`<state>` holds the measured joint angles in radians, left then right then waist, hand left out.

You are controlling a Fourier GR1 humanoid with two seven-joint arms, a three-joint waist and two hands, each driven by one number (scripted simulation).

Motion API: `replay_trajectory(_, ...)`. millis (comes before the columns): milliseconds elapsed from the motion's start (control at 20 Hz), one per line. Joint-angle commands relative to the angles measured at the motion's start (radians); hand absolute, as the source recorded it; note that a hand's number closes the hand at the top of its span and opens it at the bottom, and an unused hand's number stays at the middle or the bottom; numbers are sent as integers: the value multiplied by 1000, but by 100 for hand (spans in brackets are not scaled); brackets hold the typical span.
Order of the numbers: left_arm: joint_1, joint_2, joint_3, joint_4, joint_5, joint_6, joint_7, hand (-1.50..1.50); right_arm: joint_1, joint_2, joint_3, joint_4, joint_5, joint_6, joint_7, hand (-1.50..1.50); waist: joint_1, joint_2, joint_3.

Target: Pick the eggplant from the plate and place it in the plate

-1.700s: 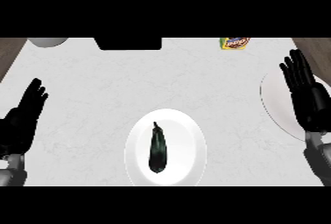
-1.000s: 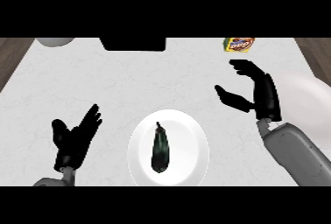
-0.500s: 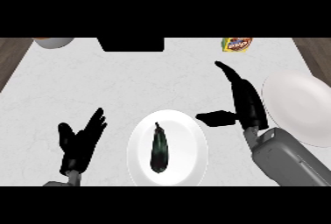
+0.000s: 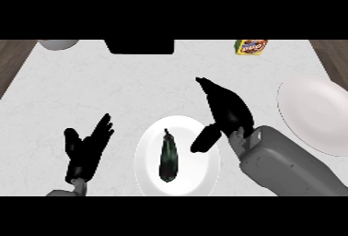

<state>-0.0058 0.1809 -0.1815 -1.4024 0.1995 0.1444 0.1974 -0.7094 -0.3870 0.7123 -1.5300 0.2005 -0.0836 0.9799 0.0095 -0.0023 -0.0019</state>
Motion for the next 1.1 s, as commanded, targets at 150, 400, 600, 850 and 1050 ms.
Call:
replay_trajectory(150,42,15,14,-28,-7,-30,-25,0,-11,186,61,95,94,61,137,-150,-2,1,2)
replay_trajectory(400,41,37,32,-93,16,-53,40,0,-43,261,53,181,149,113,181,-150,-1,1,2)
replay_trajectory(600,12,-14,18,-52,-21,-6,47,0,-14,303,11,216,136,162,176,-150,-5,1,2)
replay_trajectory(850,9,-12,30,-21,-30,-37,18,0,54,384,24,270,187,132,145,-150,-6,2,2)
replay_trajectory(1050,8,-45,30,-51,-44,-5,47,0,55,386,56,270,206,94,157,-150,-4,1,2)
